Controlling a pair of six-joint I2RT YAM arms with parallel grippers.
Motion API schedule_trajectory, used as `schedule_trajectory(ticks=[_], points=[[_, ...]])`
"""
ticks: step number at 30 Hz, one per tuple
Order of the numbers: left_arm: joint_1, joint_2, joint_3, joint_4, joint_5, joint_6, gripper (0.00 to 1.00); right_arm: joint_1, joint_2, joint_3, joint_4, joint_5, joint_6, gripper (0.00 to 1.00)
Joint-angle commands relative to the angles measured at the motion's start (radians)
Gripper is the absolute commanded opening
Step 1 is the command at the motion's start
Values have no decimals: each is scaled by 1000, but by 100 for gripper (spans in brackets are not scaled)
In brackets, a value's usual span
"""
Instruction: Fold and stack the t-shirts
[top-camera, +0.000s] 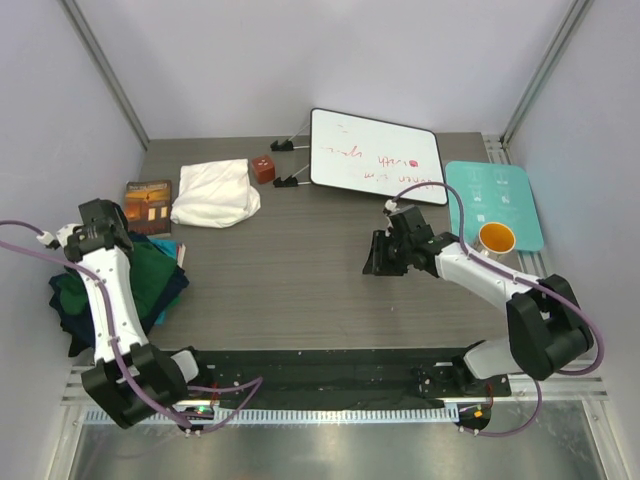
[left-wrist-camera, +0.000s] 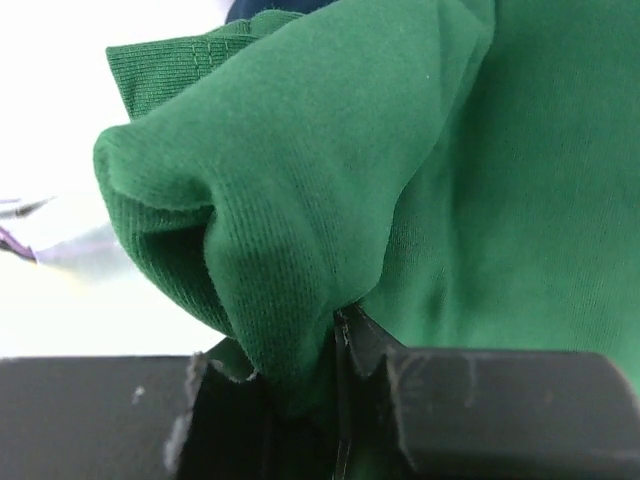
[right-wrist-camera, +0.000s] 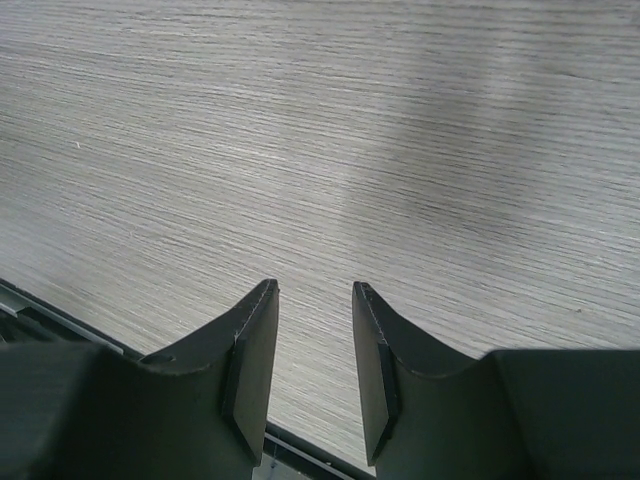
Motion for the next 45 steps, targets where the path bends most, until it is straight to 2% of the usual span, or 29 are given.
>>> schedule_trajectory(ticks=[1, 3, 5, 6, 7, 11, 12, 13, 20, 25, 28, 32, 36, 41, 45], points=[[71, 87, 50, 11, 8, -30, 0, -5, 24, 0, 40, -33, 9, 41], [94, 127, 52, 14, 48, -33, 0, -5, 34, -3, 50, -51, 14, 41], [105, 147, 49, 23, 103, -22, 5, -6, 44, 0, 54, -62, 17, 41], [103, 156, 49, 25, 118, -19, 20, -6, 44, 0, 52, -62, 15, 41], [103, 158, 47, 28, 137, -4, 31, -6, 39, -2, 54, -60, 15, 41], [103, 142, 52, 32, 157, -1, 46, -9, 24, -9, 52, -51, 14, 41], [103, 142, 56, 25, 145, -5, 58, -10, 25, -9, 54, -53, 15, 41], [102, 138, 67, 9, 141, -9, 60, -11, 27, -11, 54, -54, 15, 41], [102, 57, 156, -64, 118, -39, 65, -10, 48, -8, 63, -68, 17, 41], [103, -6, 345, -133, 152, -47, 67, -11, 71, -6, 66, -77, 20, 39], [103, -13, 414, -153, 222, -41, 66, -11, 73, -11, 72, -79, 23, 39], [103, -34, 339, -111, 307, -41, 60, -13, 65, -14, 72, -77, 23, 39], [102, -72, 175, -19, 328, -38, 58, -14, 57, -18, 72, -74, 24, 39], [102, -72, 106, 61, 379, -42, 56, -16, 60, -20, 72, -76, 29, 39], [102, -45, 83, 187, 434, -35, 56, -16, 53, -19, 66, -77, 32, 38]])
